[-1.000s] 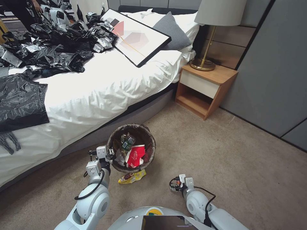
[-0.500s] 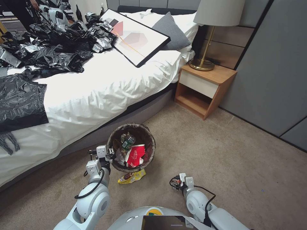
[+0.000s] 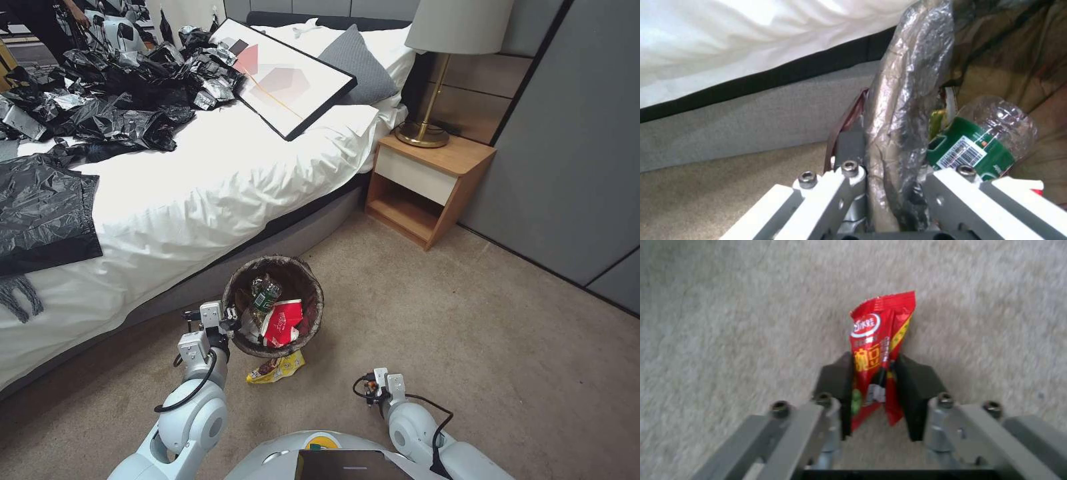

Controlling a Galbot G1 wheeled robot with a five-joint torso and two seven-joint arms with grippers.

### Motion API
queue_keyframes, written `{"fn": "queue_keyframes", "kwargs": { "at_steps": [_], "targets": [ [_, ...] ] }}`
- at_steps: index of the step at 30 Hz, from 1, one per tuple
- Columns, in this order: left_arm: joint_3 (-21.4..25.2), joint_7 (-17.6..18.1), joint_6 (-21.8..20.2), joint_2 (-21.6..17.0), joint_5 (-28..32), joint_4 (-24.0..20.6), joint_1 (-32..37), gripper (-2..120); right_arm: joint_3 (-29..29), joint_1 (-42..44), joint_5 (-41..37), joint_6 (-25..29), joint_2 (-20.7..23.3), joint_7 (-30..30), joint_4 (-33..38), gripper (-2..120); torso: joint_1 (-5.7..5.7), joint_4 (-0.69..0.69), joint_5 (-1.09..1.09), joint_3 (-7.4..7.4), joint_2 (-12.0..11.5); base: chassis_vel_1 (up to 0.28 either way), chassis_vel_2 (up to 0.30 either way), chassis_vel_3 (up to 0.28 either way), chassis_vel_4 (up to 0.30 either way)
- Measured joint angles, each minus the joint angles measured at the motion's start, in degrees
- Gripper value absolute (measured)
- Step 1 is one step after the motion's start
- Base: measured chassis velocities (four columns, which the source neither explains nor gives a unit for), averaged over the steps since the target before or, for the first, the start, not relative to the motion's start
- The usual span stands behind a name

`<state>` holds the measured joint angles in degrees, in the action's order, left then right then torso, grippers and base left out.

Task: Pick up the trash bin, then pick up the garbage from the floor and place it into the trash bin.

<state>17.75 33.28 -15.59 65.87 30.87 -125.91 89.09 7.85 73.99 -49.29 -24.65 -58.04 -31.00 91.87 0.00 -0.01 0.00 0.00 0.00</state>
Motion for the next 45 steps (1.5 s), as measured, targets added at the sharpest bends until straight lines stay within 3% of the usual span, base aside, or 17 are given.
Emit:
{"fn": "queue_keyframes", "kwargs": {
  "at_steps": [6, 18, 25, 34, 45],
  "targets": [
    [0.02, 0.23, -0.06, -0.01, 0.29, -0.2, -0.16, 4, 0.13, 0.33, -2.57, -1.4, 0.03, -1.32, 1.79, 0, 0.0, 0.01, 0.01, 0.0, -0.01, 0.0, 0.0, 0.0, 0.0],
    [-0.05, 0.33, -0.08, 0.2, 0.29, -0.07, -0.27, 4, 0.05, 0.27, -2.83, -0.39, 0.0, -2.12, 2.88, 0, 0.0, 0.01, 0.01, 0.0, 0.0, 0.0, 0.0, 0.0, 0.0],
    [-0.42, 0.41, -0.15, 0.26, 0.29, 0.2, -0.3, 4, -2.19, 0.66, -1.12, 1.56, 1.02, -3.95, 8.84, 0, 0.0, 0.01, 0.0, 0.0, -0.01, 0.0, 0.0, 0.0, 0.0],
    [-1.1, 0.46, -0.25, 0.49, 0.23, 0.61, -0.38, 4, -6.21, -3.53, 6.97, 5.73, 2.79, -6.41, 15.7, 0, 0.0, 0.02, 0.0, 0.0, -0.01, 0.0, 0.0, 0.0, 0.0],
    [-1.79, 0.42, -0.63, 0.37, 0.16, 1.16, -0.73, 4, -12.46, -7.66, 7.1, 7.03, 5.9, -6.33, 25.37, 0, 0.0, 0.01, 0.0, 0.0, -0.01, 0.0, 0.0, 0.0, 0.0]
  ]
}}
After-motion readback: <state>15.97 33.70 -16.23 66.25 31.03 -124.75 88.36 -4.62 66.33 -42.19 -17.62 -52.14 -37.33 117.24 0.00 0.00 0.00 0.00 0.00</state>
